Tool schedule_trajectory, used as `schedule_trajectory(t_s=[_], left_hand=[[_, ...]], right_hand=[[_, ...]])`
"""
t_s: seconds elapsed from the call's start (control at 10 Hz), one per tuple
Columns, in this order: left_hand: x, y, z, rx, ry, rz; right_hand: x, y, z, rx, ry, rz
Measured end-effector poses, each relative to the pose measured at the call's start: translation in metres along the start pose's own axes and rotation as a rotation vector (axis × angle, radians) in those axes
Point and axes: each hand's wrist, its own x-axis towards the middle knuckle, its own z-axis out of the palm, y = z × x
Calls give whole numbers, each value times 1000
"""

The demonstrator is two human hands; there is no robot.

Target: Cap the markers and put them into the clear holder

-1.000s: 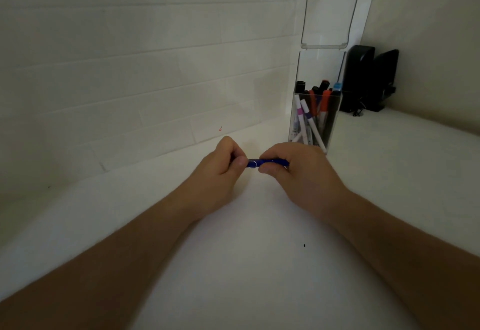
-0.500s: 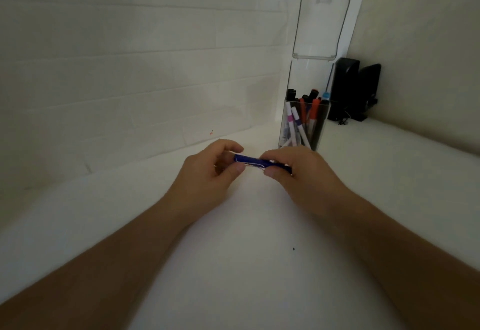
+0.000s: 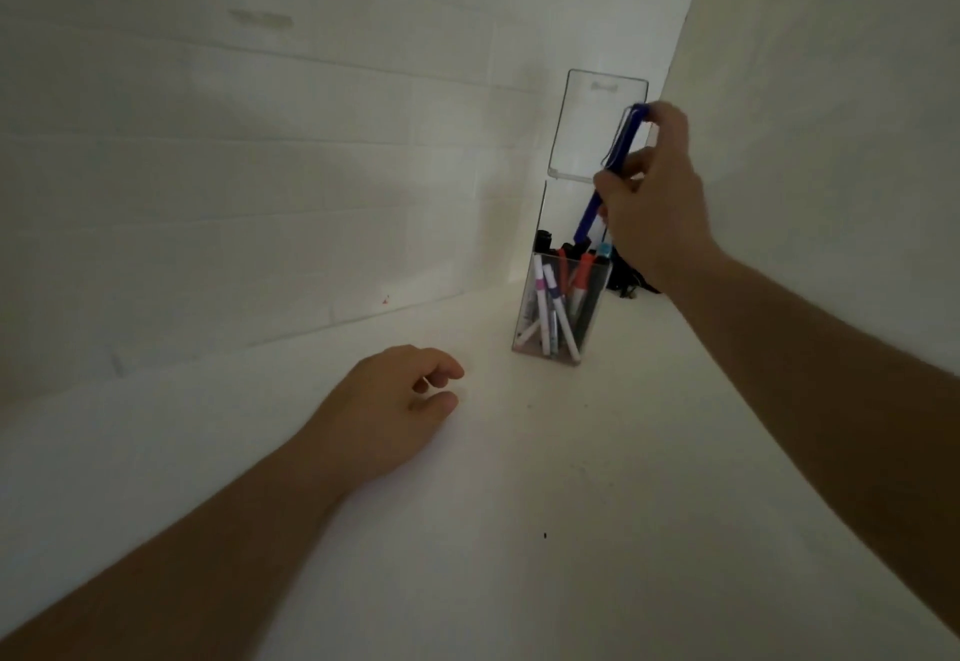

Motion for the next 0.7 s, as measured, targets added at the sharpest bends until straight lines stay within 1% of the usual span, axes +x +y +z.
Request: schedule_trajectory(t_s=[0.1, 0.2, 0.3, 0.4, 0.5, 0.6, 0.7], left_hand=[[1, -3, 2, 0, -11, -1], [2, -5, 3, -2, -14, 5], [3, -7, 5, 13, -18, 21], [3, -8, 5, 35, -26, 30], [2, -8, 4, 29, -19, 53], [3, -11, 5, 57, -18, 81], [0, -13, 5, 90, -26, 108]], right_hand=[[-4, 13, 13, -189, -167, -36], [-13, 28, 24, -354, -239, -82], [-16, 38, 29, -460, -187, -102], [-15, 42, 30, -649, -162, -136], [-21, 50, 32, -824, -188, -242], [-22, 44, 30, -840, -221, -280], [-47, 40, 31, -755, -126, -411]])
